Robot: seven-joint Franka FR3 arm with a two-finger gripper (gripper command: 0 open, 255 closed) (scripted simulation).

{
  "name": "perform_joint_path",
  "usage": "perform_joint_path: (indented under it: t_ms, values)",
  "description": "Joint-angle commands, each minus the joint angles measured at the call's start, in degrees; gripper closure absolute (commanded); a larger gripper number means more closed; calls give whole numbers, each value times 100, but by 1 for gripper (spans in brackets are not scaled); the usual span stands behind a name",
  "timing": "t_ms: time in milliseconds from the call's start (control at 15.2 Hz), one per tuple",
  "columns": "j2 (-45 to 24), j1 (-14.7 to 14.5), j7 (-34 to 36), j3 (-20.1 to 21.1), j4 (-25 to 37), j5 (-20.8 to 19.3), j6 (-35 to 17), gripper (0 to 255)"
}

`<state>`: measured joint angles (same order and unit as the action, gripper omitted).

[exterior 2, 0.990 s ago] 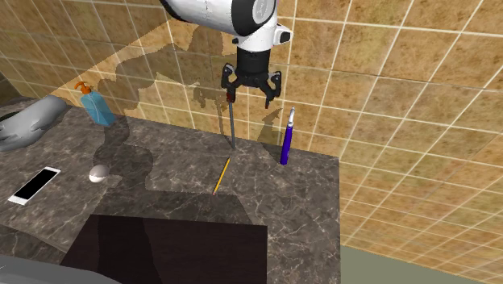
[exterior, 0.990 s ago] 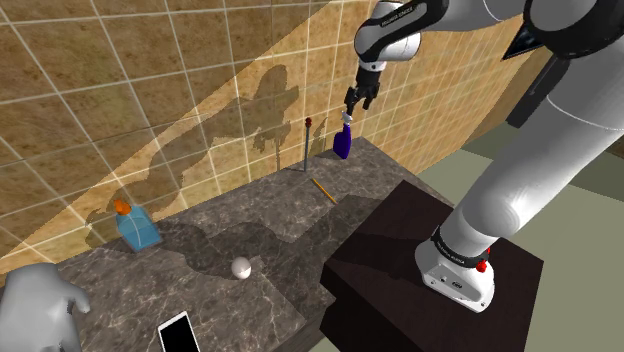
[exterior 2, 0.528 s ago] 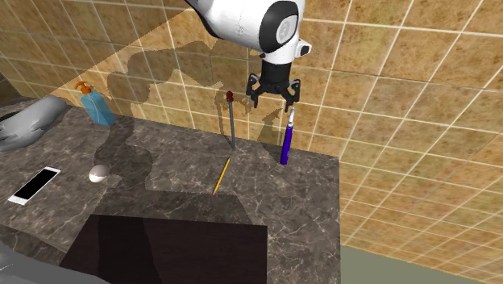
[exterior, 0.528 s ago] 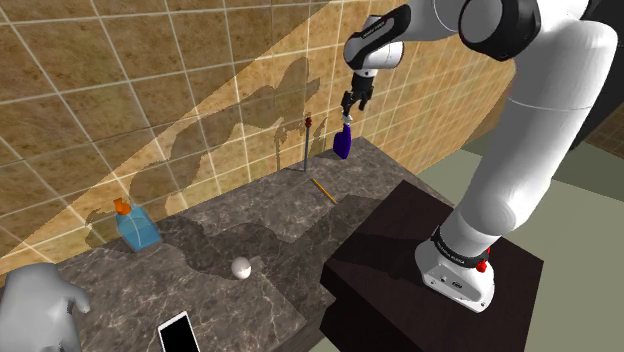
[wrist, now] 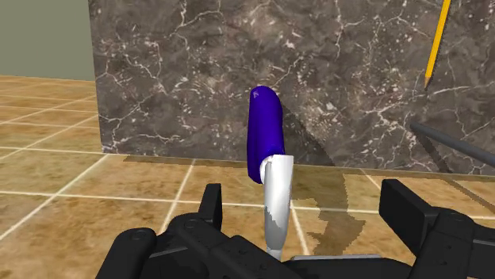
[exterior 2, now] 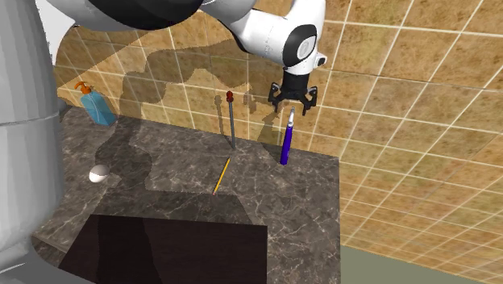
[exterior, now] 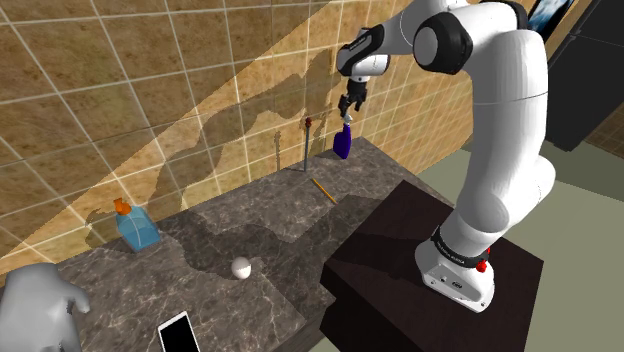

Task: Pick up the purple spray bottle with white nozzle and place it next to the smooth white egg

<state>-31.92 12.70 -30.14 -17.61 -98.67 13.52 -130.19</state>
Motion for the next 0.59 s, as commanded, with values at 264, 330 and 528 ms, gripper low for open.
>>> perform_joint_path:
  t_ms: [264,330,528]
  values:
    - [-464,118,-80,76,322,103,-144,0]
    - [-515,127,-90,89,322,119,-193,0]
    - [-647,149,-115,124,328,162,-318,0]
